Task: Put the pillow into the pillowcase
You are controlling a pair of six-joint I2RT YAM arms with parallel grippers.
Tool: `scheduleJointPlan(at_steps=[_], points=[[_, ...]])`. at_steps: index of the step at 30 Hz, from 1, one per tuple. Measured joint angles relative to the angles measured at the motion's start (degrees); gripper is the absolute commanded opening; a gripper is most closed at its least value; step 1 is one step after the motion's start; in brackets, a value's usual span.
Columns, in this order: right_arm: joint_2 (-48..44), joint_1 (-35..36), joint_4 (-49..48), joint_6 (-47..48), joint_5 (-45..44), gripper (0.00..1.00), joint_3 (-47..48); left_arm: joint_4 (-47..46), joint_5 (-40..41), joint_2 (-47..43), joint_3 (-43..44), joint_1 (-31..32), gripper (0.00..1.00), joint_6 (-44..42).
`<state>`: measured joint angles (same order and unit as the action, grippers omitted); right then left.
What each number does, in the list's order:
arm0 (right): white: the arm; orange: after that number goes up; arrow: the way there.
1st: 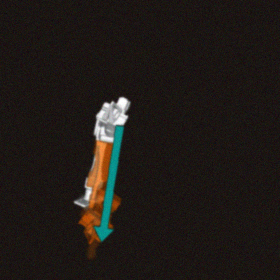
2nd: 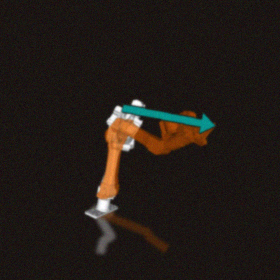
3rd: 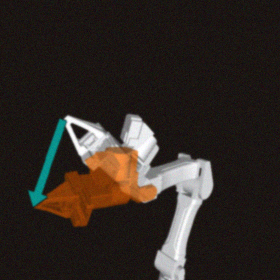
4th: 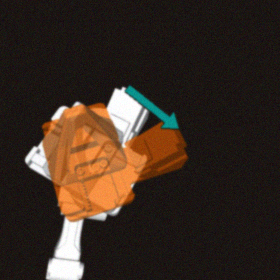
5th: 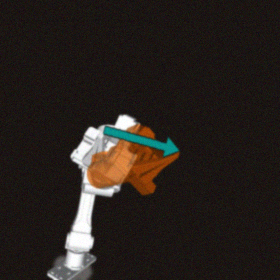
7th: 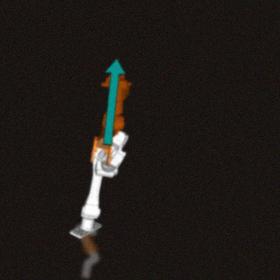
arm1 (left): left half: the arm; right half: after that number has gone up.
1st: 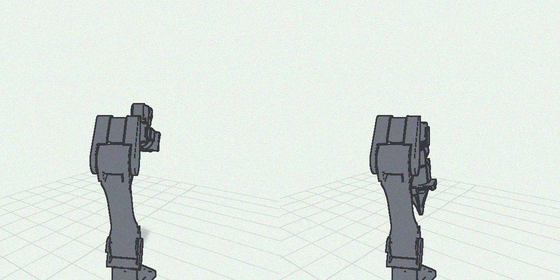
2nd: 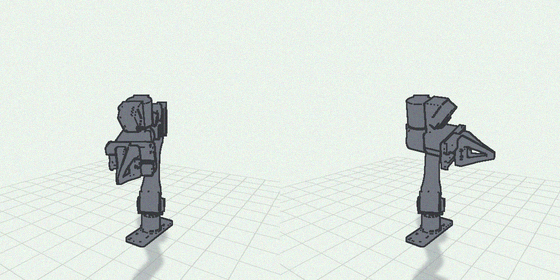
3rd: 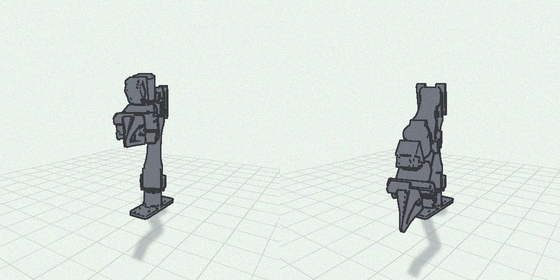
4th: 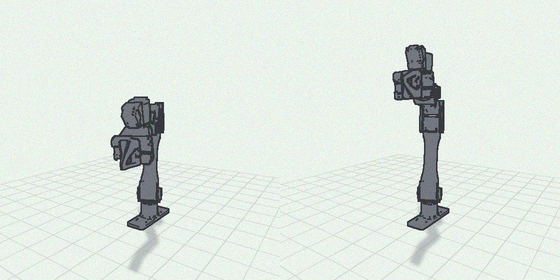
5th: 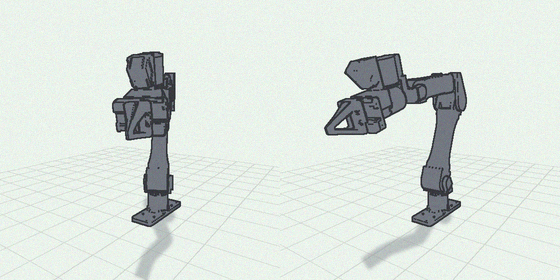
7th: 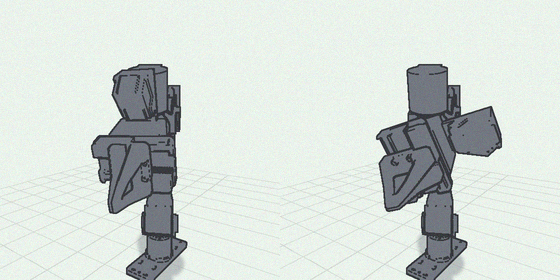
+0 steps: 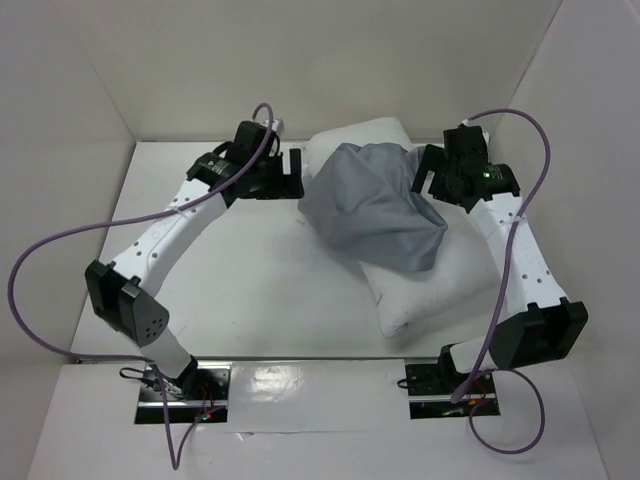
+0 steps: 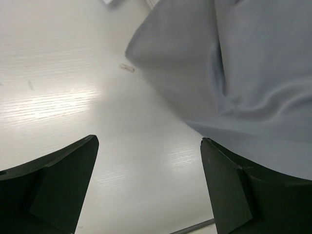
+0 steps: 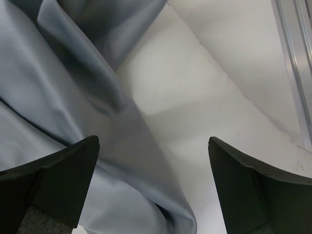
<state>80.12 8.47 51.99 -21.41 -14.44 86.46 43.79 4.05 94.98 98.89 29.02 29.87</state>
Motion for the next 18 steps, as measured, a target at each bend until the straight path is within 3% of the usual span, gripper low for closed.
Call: scheduleJointPlan(at_steps=[7,11,18], points=[[-2.45,0.76,-0.74,0.52,0.94,1.0,-0.72,3.37,6.05,-4.83,-0.9,0.0,0.99,-1.14],[-2.62,5.18,-1.4,1.29,1.46,1.0,-0.7,4.24,5.86,-4.87,-3.41,-1.31,0.96,-0.92],[0.0,15.28,-1.92,1.7,0.04,1.0,-0.59,-0.39,-5.14,-4.57,-11.39,-7.96,0.99,0.68]])
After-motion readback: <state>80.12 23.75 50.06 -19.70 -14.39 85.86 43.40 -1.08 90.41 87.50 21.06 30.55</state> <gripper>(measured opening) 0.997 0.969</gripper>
